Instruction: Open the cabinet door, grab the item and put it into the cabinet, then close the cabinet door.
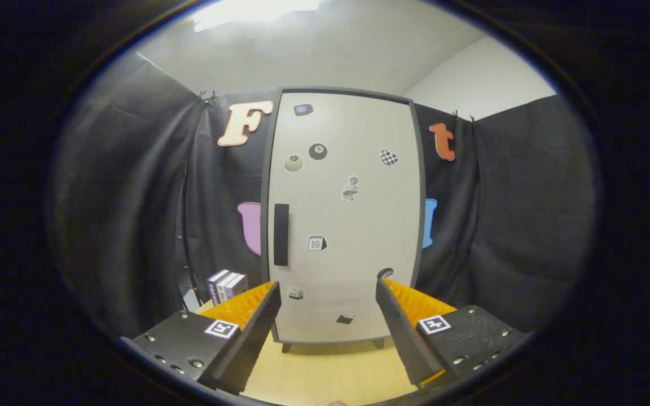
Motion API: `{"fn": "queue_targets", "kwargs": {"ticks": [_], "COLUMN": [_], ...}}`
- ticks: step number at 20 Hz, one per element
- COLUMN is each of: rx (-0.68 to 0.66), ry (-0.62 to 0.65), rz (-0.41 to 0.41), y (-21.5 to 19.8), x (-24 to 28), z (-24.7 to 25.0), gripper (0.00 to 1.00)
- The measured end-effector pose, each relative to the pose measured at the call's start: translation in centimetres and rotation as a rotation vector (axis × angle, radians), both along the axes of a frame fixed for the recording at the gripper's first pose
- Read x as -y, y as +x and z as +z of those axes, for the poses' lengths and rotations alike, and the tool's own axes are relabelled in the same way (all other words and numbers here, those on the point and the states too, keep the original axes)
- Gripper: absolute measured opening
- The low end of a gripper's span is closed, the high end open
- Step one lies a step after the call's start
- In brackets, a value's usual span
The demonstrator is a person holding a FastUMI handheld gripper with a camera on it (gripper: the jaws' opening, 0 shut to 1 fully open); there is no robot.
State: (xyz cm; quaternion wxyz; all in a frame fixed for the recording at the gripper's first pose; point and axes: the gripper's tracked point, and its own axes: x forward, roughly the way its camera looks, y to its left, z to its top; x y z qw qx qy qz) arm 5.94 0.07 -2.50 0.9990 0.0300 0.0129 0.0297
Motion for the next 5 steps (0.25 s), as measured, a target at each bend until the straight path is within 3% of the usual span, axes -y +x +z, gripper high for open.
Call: {"fn": "queue_targets", "kwargs": {"ticks": [5], "rx": [-0.005], "ry": [0.001], "rz": [-0.017], "y": [-2.6], "x": [1.5], "z": [0.0], "gripper": [1.00]}}
